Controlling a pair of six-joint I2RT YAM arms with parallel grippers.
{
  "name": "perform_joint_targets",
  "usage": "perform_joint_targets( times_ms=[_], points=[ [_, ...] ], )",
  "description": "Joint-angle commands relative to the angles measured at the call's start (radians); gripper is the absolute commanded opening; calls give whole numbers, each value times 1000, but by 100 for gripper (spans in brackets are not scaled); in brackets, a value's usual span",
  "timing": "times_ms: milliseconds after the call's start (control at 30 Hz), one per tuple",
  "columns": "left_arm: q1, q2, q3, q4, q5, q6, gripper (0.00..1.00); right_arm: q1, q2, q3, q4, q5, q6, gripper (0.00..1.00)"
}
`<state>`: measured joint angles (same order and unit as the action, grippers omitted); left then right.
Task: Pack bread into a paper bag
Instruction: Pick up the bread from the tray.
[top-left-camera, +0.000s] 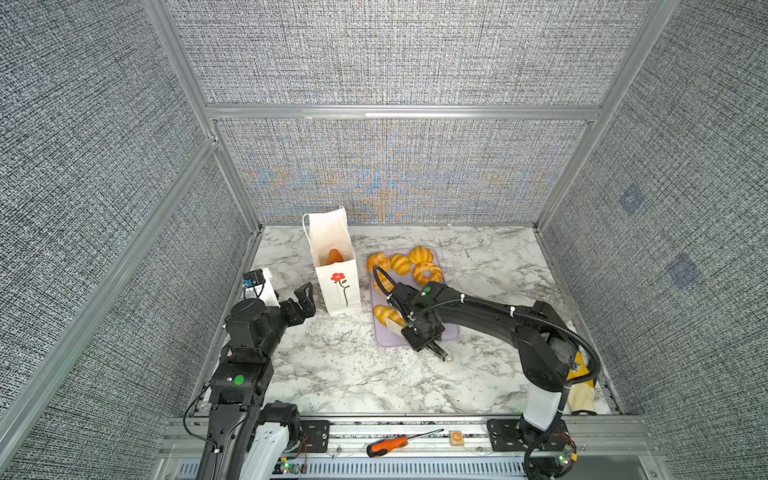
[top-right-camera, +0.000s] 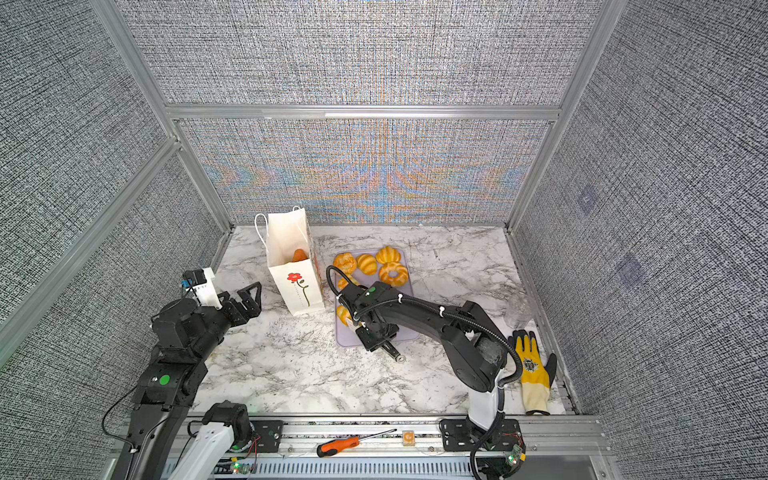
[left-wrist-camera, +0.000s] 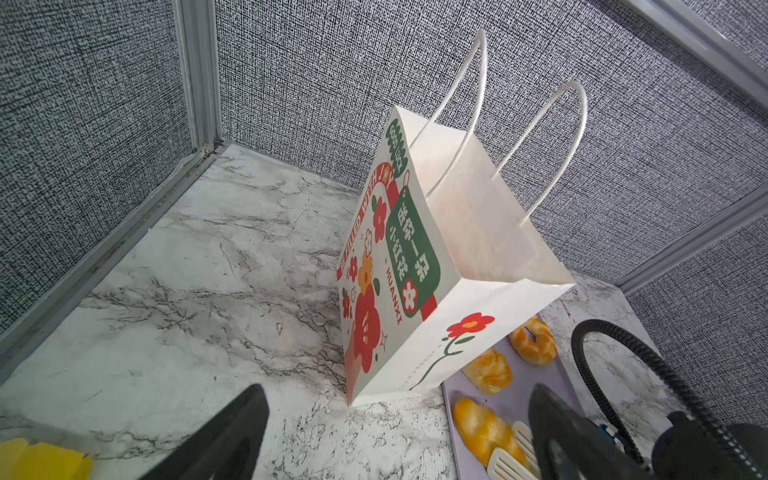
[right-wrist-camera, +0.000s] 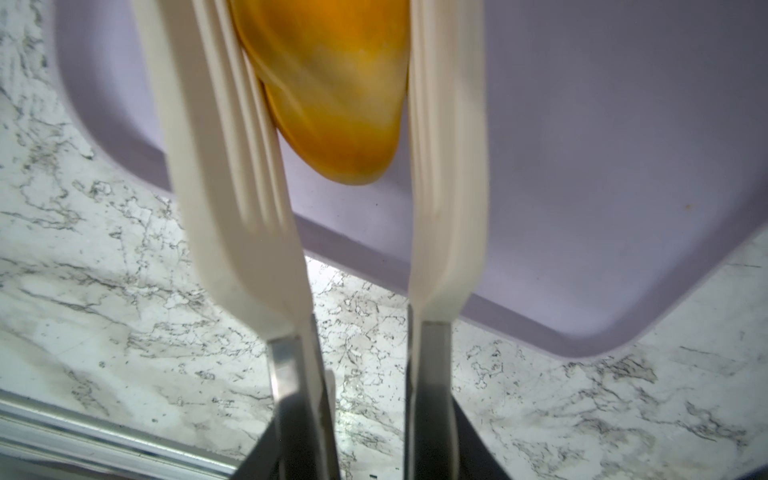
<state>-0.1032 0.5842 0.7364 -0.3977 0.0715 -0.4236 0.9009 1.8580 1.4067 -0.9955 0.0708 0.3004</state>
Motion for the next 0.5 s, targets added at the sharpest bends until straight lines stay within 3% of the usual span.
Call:
perform_joint_targets(
  times_ms=[0, 467],
  points=[
    [0, 3, 8, 10, -12, -1, 99, -1, -16, 4, -19, 1, -10, 39],
    [0, 3, 10, 13, -16, 0, 99, -32, -96, -29, 25, -35, -29, 35]
  ],
)
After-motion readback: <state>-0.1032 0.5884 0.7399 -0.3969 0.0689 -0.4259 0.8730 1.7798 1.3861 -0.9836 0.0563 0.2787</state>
